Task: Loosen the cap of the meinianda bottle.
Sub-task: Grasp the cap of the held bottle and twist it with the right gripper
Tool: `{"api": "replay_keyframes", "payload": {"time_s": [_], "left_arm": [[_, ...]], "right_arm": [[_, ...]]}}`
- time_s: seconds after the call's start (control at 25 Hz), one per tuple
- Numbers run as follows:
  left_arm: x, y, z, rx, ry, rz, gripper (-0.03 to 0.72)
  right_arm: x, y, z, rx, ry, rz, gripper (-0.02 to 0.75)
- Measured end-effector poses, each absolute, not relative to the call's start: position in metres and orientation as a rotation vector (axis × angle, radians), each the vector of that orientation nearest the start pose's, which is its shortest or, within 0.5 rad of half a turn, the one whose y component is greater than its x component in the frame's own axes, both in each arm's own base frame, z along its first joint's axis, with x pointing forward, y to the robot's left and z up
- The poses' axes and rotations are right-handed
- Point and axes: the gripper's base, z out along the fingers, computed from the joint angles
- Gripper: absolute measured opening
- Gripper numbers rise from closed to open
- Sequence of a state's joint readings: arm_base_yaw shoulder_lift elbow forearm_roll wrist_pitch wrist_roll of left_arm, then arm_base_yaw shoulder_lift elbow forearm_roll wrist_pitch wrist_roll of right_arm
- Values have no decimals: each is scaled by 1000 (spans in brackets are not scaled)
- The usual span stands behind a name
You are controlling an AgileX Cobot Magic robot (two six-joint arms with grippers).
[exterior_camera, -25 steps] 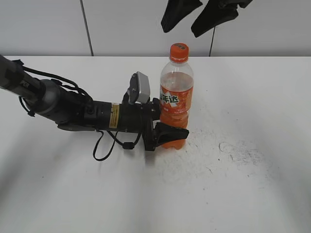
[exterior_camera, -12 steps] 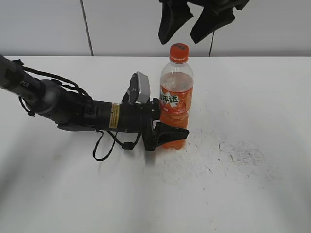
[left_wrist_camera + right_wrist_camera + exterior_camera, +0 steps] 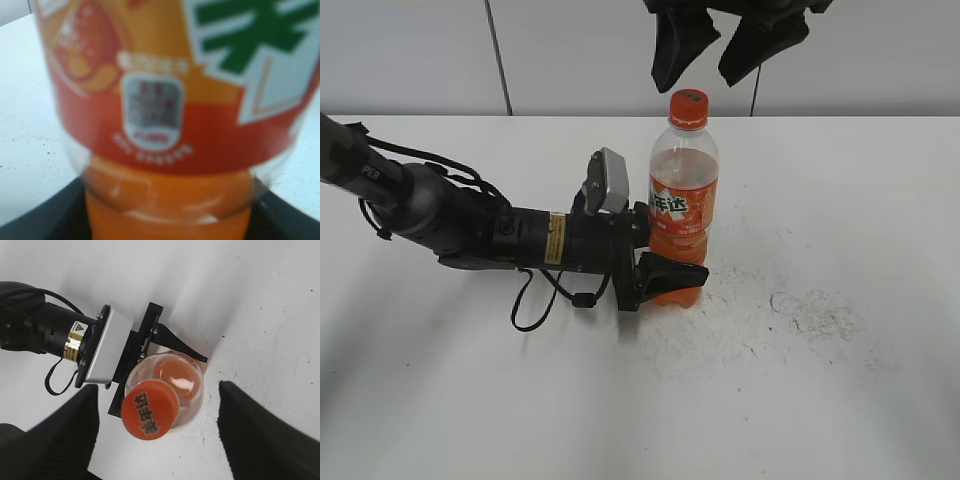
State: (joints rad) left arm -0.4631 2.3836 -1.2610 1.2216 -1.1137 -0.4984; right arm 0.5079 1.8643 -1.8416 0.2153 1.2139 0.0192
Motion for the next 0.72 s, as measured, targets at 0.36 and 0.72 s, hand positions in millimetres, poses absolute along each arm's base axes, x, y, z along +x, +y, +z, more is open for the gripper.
{"api": "replay_keyframes", "payload": {"time_s": [0.36, 0.72], "left_arm": [[344, -258, 64, 1331, 1394, -1042, 515], [344, -258, 64, 1331, 1395, -1042, 515]], "right_arm": [[349, 215, 329, -652, 2704, 435, 544], [343, 213, 341, -691, 2663, 454, 544]]}}
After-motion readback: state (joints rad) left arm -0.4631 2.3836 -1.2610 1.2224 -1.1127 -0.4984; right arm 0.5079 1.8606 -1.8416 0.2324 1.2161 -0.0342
